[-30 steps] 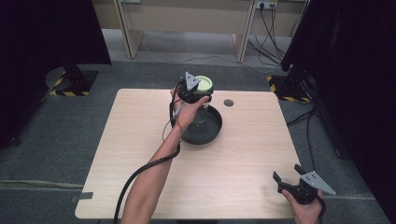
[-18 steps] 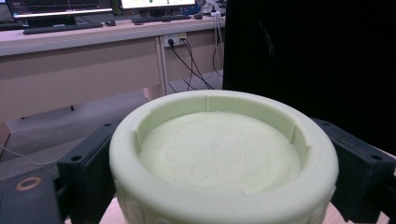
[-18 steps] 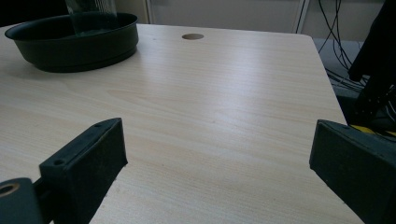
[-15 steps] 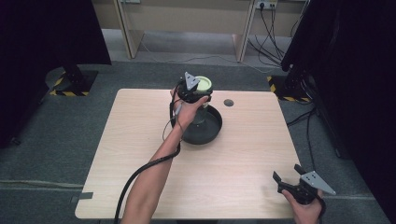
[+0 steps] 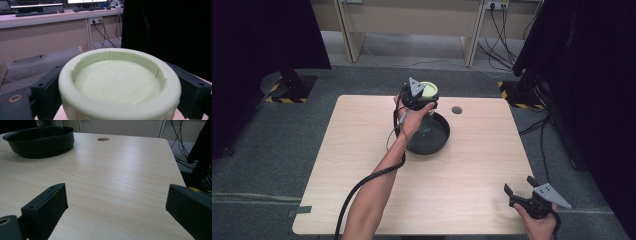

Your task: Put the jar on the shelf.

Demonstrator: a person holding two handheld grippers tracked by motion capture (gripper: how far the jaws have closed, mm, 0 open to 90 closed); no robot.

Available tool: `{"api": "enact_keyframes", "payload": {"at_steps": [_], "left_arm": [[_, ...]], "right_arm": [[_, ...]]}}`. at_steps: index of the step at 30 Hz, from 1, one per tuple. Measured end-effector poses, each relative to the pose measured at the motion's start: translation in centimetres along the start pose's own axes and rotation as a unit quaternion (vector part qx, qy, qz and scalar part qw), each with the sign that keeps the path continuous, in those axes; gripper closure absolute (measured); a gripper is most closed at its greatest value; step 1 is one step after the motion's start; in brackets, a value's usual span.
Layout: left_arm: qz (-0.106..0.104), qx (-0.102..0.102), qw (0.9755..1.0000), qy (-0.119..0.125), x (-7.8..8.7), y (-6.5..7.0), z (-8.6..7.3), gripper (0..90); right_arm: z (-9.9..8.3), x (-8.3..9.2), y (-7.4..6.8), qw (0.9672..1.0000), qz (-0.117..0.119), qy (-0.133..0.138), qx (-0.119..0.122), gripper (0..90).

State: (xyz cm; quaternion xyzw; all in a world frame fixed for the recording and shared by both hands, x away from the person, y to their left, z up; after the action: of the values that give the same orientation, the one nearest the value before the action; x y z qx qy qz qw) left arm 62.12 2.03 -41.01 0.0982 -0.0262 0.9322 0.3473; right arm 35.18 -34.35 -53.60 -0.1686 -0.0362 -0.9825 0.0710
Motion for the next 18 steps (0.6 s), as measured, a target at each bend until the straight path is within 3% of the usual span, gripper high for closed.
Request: {"api": "enact_keyframes", "payload": {"at_steps": [18], "left_arm": [[-0.005,0.017,0.9998,0.007,0.60,-0.73,-0.31,10.5]], "right_arm": [[-0.01,0.01,-0.09,1.0000,-0.001,-0.001,0.003,4.0]]}}
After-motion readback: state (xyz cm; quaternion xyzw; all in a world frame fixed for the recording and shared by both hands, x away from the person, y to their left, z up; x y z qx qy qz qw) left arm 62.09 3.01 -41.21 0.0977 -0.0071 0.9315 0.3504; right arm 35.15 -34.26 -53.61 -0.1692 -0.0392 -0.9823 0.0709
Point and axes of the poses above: each handheld gripper's, and its own axes: x roughly backward along the jaws, z roughly out of its top, y roughly to its right, the point moved 5 cm from there along -x, roughly forward along the jaws, and after that the axes turned 12 degrees about -z, right-handed, at the moved point
